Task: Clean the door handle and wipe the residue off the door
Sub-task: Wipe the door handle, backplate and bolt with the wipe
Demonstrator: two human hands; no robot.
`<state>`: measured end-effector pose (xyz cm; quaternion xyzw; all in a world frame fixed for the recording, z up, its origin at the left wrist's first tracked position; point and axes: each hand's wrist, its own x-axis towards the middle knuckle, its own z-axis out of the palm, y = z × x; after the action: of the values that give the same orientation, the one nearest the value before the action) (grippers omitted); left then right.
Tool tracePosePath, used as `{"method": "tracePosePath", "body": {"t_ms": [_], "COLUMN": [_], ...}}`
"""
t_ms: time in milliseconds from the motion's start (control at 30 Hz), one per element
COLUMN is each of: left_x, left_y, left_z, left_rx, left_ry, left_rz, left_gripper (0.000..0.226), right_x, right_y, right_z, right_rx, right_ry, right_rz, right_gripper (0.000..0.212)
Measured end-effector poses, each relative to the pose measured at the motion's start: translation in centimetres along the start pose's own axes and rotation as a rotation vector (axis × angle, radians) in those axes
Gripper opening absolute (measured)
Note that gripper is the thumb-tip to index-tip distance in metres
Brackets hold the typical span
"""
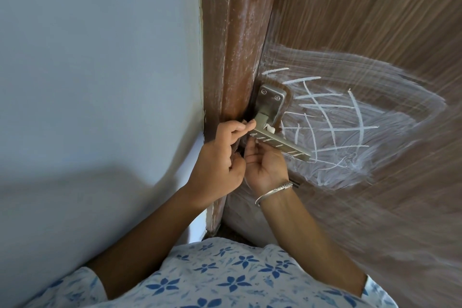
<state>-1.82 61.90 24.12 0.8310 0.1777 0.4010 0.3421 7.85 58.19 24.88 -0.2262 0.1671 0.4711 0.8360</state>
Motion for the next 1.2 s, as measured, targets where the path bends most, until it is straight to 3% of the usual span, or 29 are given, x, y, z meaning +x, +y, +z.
{"method": "tracePosePath", "body": {"t_ms": [200, 300, 400, 500, 667, 933, 1033, 1200], "left_x": [0.0, 0.1, 0.1, 0.1, 0.1, -0.1, -0.1, 0.0], "left_y": [-0.1, -0.2, -0.2, -0.4, -0.5, -1.2, -1.3, -1.5], "left_z": [0.2, 0.2, 0.2, 0.2, 0.3, 0.6, 0.6, 0.6], "left_rx": [-0.026, -0.037, -0.049, -0.049, -0.055, -0.063, -0.063, -0.06], "left_ry": [0.009, 0.024, 0.021, 0.022, 0.029, 0.045, 0.038, 0.041], "left_rz": [0.002, 0.003, 0.026, 0.004, 0.039, 0.028, 0.022, 0.025], "left_gripper": [0.048, 0.048, 0.048, 0.048, 0.051, 0.047, 0.043, 0.041], "right_x": [-0.7, -1.1, -0.6, 0.2, -0.4, 0.2, 0.6, 0.8], "right_y": [-0.3, -0.1, -0.2, -0.2, -0.7, -1.3, -1.3, -1.7], "right_z": [-0.8, -1.7, -1.0, -0.3, -1.5, -2.3, -2.5, -2.6], "right_rx": [-0.011, -0.038, -0.057, -0.003, -0.079, -0.124, -0.254, -0.609], "right_ry": [-0.027, -0.072, -0.02, 0.043, -0.017, -0.02, -0.139, -0.389], "right_rz": [0.067, 0.082, 0.033, 0.011, 0.036, -0.2, -0.281, -0.463], "right_gripper": [0.013, 0.02, 0.012, 0.021, 0.011, 0.024, 0.035, 0.03]}}
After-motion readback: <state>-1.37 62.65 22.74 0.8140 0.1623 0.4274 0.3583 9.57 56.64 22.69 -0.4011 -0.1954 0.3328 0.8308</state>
